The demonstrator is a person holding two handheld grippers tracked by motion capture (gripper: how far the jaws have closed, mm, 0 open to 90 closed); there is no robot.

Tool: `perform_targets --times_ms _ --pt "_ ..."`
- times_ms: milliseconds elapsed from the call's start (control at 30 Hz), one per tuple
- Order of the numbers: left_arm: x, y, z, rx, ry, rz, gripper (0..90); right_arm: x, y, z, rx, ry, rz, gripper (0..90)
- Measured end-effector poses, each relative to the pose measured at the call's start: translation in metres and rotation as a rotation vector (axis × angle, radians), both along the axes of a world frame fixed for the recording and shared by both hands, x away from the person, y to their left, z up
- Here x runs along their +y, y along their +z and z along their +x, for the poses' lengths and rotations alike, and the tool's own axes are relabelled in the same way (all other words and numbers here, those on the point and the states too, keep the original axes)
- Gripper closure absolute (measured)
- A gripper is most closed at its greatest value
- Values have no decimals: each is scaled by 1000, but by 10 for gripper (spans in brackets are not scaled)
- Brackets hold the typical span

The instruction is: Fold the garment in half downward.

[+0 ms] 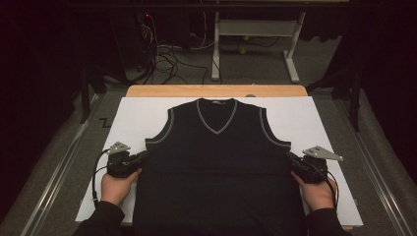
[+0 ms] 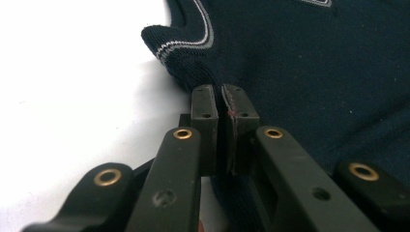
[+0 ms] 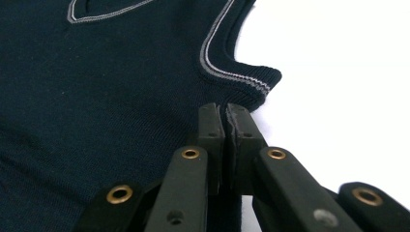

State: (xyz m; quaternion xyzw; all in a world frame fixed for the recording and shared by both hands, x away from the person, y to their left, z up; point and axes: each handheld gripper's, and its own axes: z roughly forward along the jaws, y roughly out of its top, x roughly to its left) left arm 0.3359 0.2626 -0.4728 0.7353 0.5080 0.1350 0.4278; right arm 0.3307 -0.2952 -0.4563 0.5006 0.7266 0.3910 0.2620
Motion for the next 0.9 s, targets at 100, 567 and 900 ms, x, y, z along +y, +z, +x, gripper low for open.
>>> perform_targets --times_ms 100,567,900 --pt "0 0 -1 2 2 -3 811 0 0 -1 -4 2 -1 864" --pt "2 -1 -14 21 -27 16 810 -5 -2 -14 9 28 -2 863" --pt "3 -1 -18 27 -29 10 810 -9 -4 -21 16 31 -3 863"
